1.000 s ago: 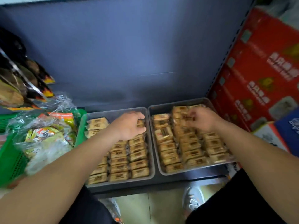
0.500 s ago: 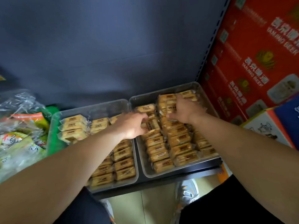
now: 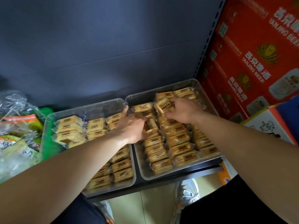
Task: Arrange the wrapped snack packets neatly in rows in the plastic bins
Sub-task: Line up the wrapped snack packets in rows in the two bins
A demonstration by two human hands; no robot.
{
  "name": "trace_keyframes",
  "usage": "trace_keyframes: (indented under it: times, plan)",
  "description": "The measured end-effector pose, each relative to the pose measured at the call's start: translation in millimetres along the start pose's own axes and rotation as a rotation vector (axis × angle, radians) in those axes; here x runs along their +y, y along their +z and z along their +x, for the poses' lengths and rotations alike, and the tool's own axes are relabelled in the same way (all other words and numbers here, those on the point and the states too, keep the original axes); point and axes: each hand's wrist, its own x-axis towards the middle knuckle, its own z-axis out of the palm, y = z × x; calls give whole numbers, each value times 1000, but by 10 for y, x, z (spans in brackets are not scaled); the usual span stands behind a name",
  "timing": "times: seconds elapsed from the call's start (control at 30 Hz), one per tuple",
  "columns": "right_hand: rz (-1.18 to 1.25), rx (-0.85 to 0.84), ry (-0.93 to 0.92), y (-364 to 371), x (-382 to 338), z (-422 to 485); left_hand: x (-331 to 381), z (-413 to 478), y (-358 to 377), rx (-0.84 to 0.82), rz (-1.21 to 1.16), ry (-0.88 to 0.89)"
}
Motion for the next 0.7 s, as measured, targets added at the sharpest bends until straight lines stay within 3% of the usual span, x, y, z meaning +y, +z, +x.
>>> trace_keyframes:
  times: [0.4, 0.7]
  plan:
    - [110, -49, 9, -96, -40, -17, 63, -6, -6, -19, 13, -41]
    - [621, -98, -34, -413, 16, -160, -111, -295, -489, 128, -819, -107]
